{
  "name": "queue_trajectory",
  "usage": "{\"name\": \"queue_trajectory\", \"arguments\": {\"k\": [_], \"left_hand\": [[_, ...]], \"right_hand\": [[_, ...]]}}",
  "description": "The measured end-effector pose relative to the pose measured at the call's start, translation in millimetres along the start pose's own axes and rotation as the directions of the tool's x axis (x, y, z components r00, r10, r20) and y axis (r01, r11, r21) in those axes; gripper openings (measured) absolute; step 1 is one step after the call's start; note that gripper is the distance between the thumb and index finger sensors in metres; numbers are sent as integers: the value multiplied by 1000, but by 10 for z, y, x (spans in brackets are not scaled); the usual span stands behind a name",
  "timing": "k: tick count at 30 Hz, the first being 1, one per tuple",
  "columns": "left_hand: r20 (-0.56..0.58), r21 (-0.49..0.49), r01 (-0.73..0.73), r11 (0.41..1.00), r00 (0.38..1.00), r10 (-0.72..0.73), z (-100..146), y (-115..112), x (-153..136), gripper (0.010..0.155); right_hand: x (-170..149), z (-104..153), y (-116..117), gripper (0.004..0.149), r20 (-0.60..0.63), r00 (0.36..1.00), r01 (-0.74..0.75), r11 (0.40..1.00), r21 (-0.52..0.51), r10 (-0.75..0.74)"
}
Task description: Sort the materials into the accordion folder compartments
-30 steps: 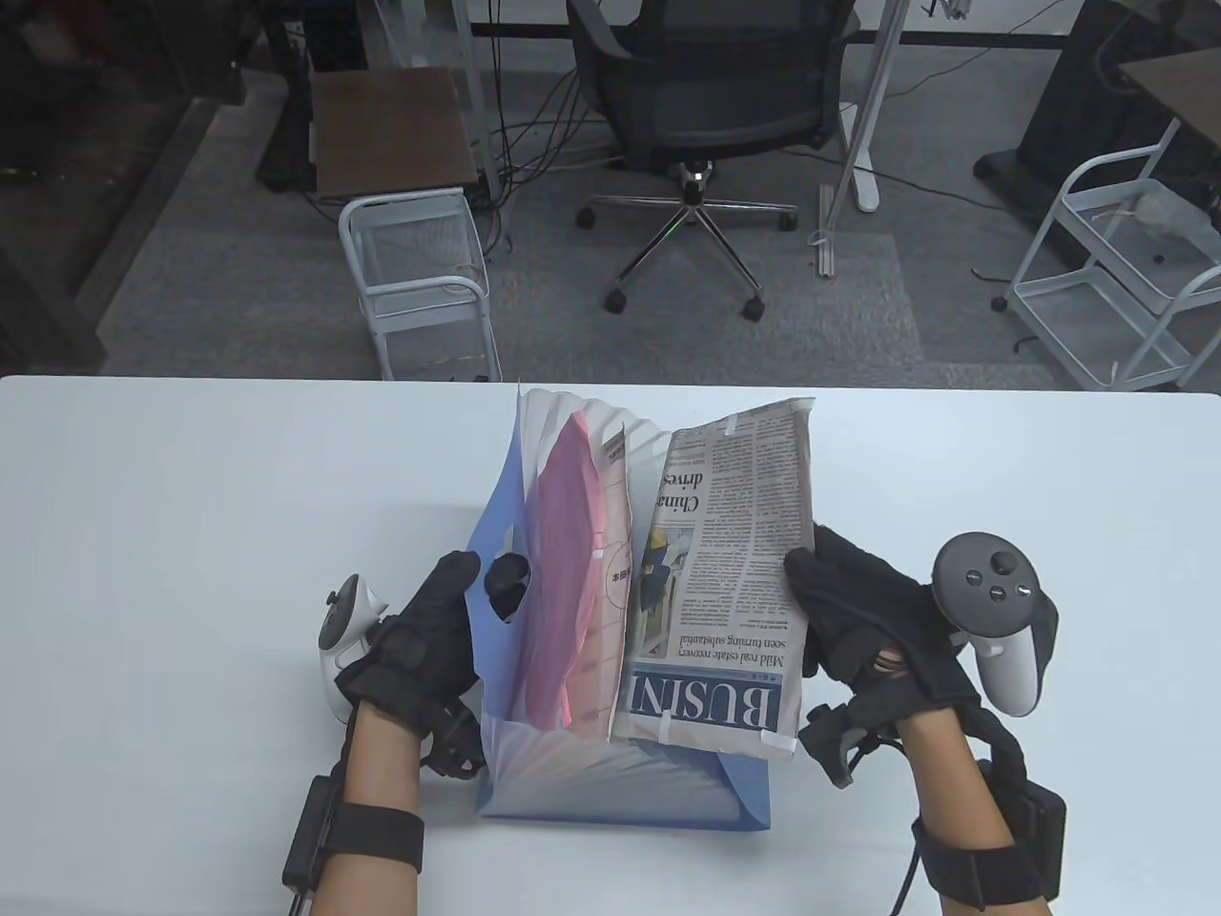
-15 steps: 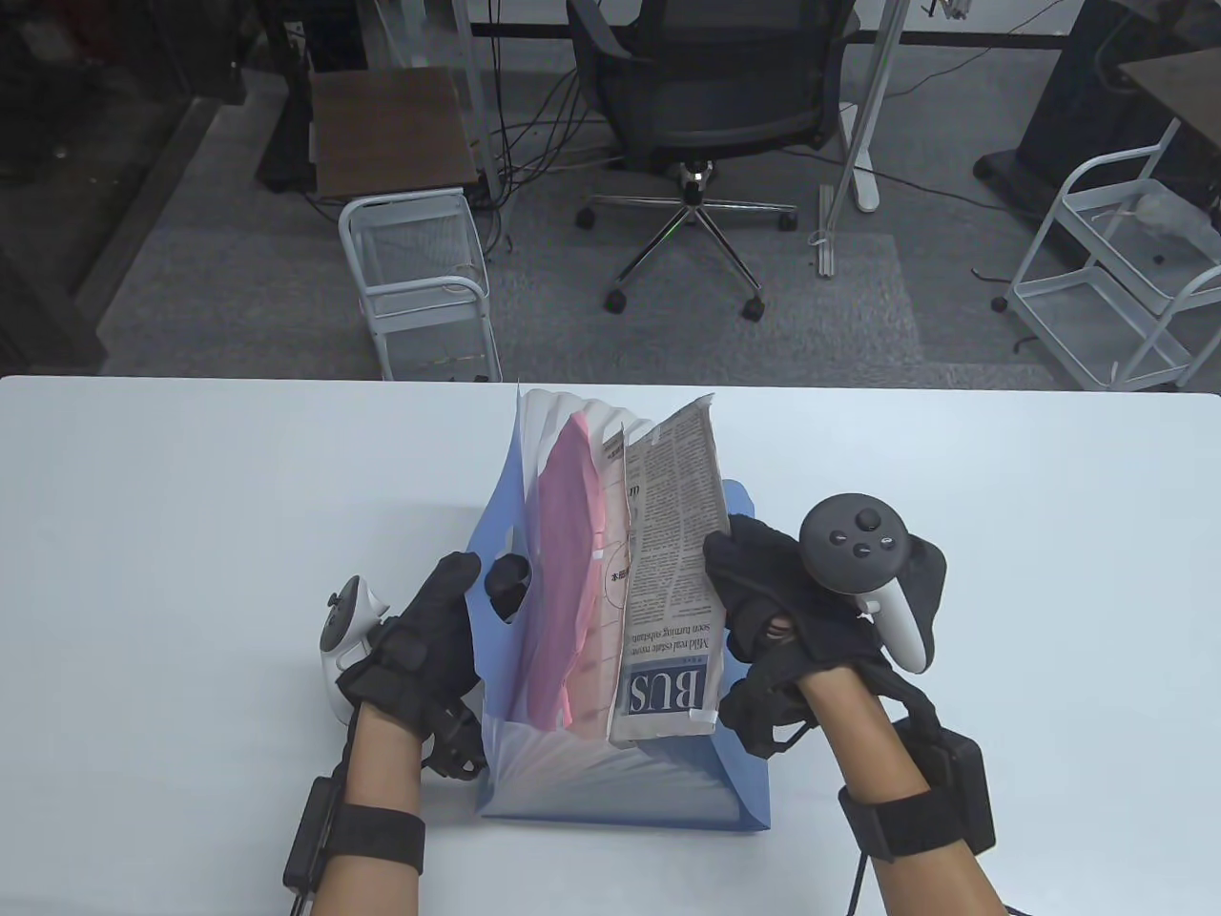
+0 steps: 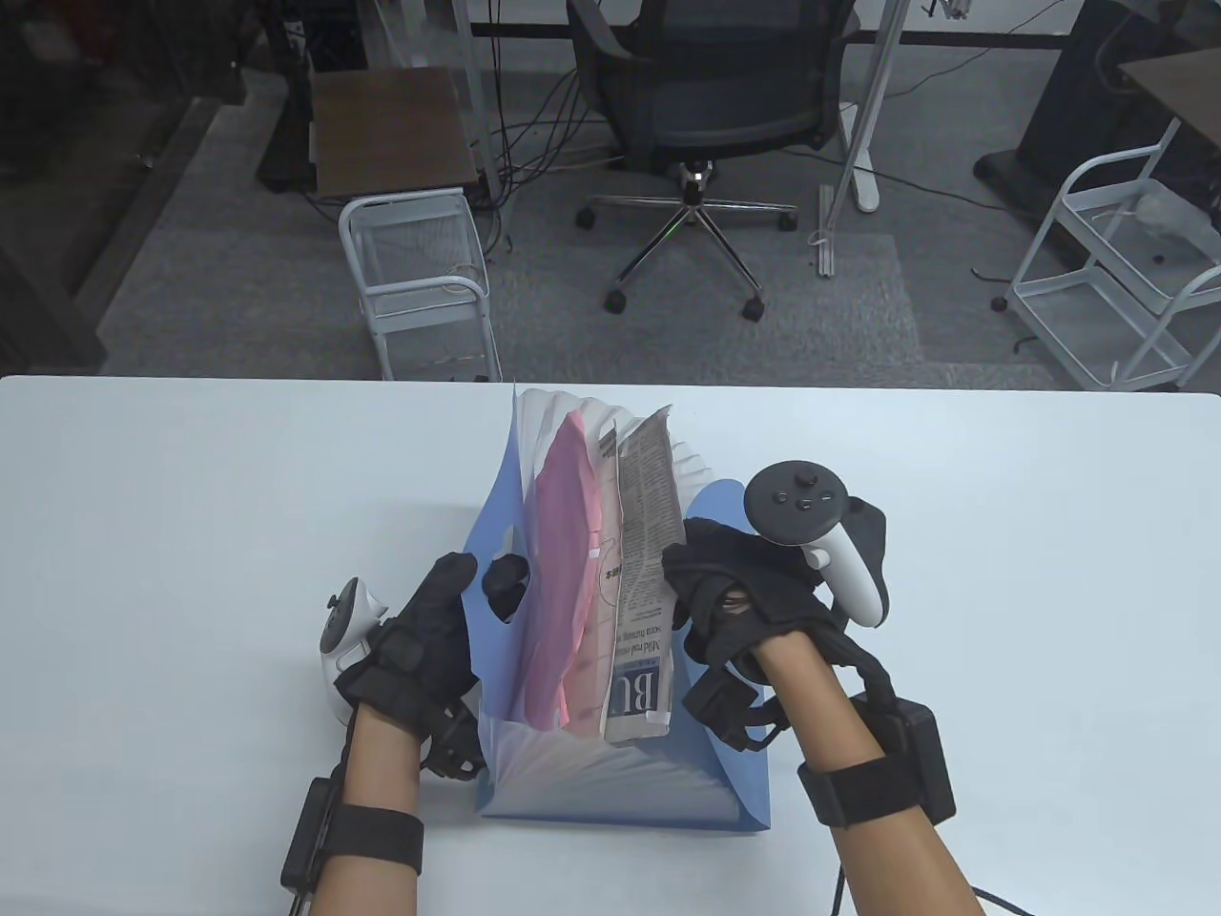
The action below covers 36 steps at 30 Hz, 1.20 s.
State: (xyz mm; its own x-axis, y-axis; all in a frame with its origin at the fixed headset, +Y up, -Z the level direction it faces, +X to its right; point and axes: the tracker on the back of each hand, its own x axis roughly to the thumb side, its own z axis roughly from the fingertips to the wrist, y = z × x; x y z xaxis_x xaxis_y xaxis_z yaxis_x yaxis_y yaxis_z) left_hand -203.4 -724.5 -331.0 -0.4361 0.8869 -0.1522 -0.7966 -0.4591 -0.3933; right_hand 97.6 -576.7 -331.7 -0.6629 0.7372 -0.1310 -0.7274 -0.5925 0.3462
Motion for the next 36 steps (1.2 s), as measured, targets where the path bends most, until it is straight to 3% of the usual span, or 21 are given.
{"name": "queue_trajectory", "arguments": {"k": [8, 12, 22, 25, 31, 36], "left_hand": [[5, 0, -7, 1000, 1000, 7, 7, 6, 4, 75], [4, -2, -12, 1000, 1000, 12, 5, 5, 5, 75], [4, 0, -9, 1000, 1000, 9, 7, 9, 5, 75], [3, -1, -8, 1000, 1000, 8, 4, 9, 3, 75], [1, -2, -1, 1000, 1000, 1, 2, 11, 0, 75], [4, -2, -3, 1000, 1000, 3, 4, 13, -3, 75]], "right_hand": [[109, -63, 106, 48, -28, 996, -86, 996, 6, 86], [79, -63, 138, 48, -30, 996, -87, 994, 59, 89], [117, 7, -35, 47, -35, 999, -12, 999, 46, 14], [114, 27, -59, 48, -47, 998, -47, 997, 56, 49], [55, -6, 16, 49, -67, 997, -38, 993, 110, 45], [67, -80, 93, 49, -74, 996, -49, 996, 78, 54]]}}
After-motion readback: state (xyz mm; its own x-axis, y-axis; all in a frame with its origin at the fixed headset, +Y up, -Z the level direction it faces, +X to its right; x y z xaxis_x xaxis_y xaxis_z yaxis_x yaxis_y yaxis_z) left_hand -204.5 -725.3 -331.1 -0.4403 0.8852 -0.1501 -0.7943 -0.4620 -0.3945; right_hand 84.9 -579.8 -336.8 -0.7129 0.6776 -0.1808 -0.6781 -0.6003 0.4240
